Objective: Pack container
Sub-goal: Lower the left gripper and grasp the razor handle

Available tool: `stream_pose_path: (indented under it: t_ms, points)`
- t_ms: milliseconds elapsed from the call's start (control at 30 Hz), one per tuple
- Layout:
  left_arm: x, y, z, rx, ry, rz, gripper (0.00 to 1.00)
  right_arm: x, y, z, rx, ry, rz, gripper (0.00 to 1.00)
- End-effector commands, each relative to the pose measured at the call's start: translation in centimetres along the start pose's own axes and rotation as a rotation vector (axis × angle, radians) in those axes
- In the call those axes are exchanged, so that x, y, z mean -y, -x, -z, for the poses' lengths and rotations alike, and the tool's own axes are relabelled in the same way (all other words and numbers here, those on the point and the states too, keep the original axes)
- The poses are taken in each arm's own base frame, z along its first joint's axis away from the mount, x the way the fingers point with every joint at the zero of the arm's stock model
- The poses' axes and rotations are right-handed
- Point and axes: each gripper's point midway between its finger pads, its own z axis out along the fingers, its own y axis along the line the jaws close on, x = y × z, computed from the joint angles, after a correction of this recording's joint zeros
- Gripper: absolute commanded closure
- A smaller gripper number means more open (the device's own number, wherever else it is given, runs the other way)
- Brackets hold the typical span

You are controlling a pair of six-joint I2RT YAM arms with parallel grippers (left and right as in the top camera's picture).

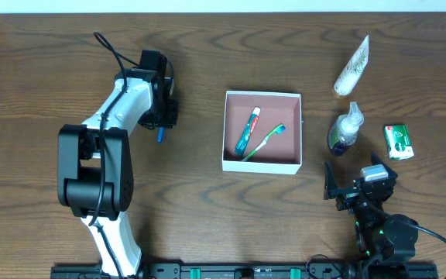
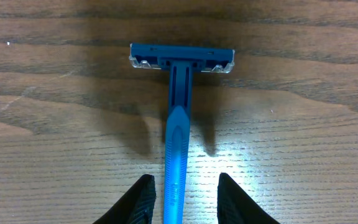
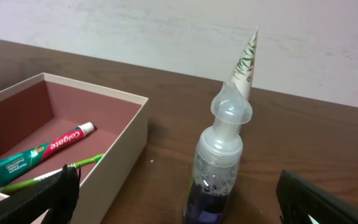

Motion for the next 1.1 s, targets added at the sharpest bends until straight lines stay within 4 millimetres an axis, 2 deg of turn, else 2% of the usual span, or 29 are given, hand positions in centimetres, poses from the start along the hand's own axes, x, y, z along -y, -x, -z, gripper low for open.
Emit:
stream_pose_path:
  t_ms: [0,233,567,600,667,733,867,1067]
  points:
    - [0.0,-0.4,-0.6,-0.020,-0.005,-0.011,0.66,0.1,-0.1,0.0,0.001,-0.004,0.009,0.01]
    - [-0.1,-0.9,-2.2,-0.057,-0.001,-0.015,0.66,0.1,-0.1,0.0,0.001,-0.004,0.009,0.01]
    - [-0.1,-0.7,-2.3,-0.046,-0.002,-0.015,0.67,0.1,-0.1,0.0,0.001,-0.003,0.009,0.01]
    - [-0.1,-0.6,-2.3,-0.045,-0.002,-0.015,0.68,0.1,-0.1,0.0,0.001,-0.004,0.009,0.01]
    - [-0.1,-0.5,-2.2,-0.040,-0.002,-0.015,0.77,0.1,-0.1,0.0,0.001,-0.004,0.009,0.01]
    - [-0.1,-0.2,-2.0,-0.034,-0.002,-0.014,0.87,0.1,-0.1,0.0,0.001,-0.003,0.009,0.01]
    - [0.0,0.7,-1.1,-0.008,-0.003,-0.002,0.94,0.1,-0.1,0.0,0.001,-0.004,0.009,0.01]
    - [0.1,1.9,2.3,0.070,-0.011,0.012,0.94,0.1,-0.1,0.0,0.001,-0.004,0.009,0.01]
